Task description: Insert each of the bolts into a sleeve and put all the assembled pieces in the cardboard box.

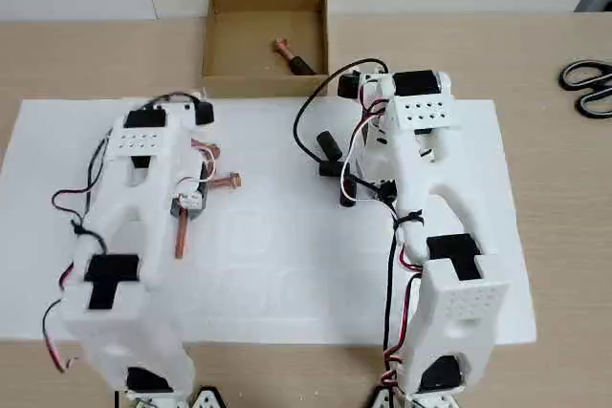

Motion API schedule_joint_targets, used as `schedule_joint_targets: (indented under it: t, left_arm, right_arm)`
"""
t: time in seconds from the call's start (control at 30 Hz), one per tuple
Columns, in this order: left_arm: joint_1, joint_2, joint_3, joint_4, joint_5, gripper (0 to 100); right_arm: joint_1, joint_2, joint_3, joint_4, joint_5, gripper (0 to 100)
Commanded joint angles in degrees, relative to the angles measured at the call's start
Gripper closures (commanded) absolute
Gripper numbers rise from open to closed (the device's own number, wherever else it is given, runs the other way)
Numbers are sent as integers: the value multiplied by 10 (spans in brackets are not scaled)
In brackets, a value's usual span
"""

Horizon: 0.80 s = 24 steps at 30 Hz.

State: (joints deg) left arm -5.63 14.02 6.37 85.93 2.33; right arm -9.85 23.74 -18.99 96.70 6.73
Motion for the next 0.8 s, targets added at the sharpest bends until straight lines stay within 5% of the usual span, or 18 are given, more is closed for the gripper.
schedule_joint_targets:
  t: [0.0,0.33,0.77]
  left_arm:
    - [2,-125,-18,25,-4,995]
    - [0,-330,-15,76,-2,995]
    - [4,-372,-18,123,46,995]
  right_arm:
    - [-1,-84,-26,17,2,995]
    - [-13,-320,17,20,2,995]
    - [-13,-647,293,-36,2,994]
